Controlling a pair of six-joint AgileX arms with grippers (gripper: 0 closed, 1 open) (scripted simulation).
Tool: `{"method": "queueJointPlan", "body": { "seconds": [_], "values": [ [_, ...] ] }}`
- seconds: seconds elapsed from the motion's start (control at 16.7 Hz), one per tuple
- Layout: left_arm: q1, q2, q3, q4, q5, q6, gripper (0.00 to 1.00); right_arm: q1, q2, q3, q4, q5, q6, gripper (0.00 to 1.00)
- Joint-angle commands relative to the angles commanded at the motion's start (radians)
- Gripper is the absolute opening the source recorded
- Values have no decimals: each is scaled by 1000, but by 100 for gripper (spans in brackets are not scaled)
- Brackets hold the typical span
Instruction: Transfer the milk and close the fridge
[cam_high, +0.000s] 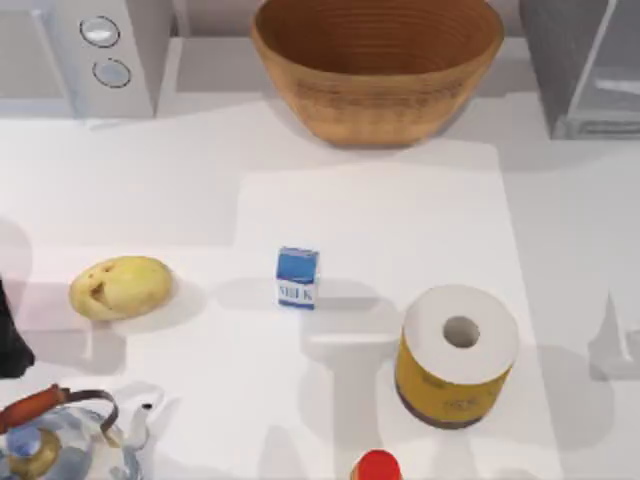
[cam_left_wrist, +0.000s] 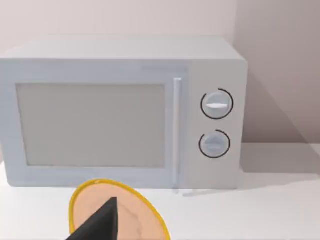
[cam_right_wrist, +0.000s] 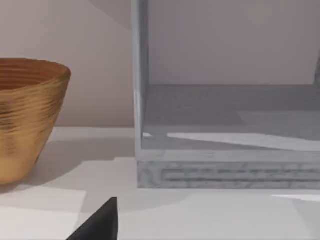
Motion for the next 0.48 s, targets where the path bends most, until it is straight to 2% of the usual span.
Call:
{"method": "queueJointPlan", "body": {
  "seconds": [0.24, 0.36, 0.48],
  "values": [
    [0, 0, 0, 0, 0, 0, 100, 37, 36, 1, 36, 37, 1, 100],
    [0, 0, 0, 0, 0, 0, 100, 114, 110, 4, 107, 114, 3, 100],
    [0, 0, 0, 0, 0, 0, 100, 232, 213, 7, 204, 232, 5, 100]
  ]
}}
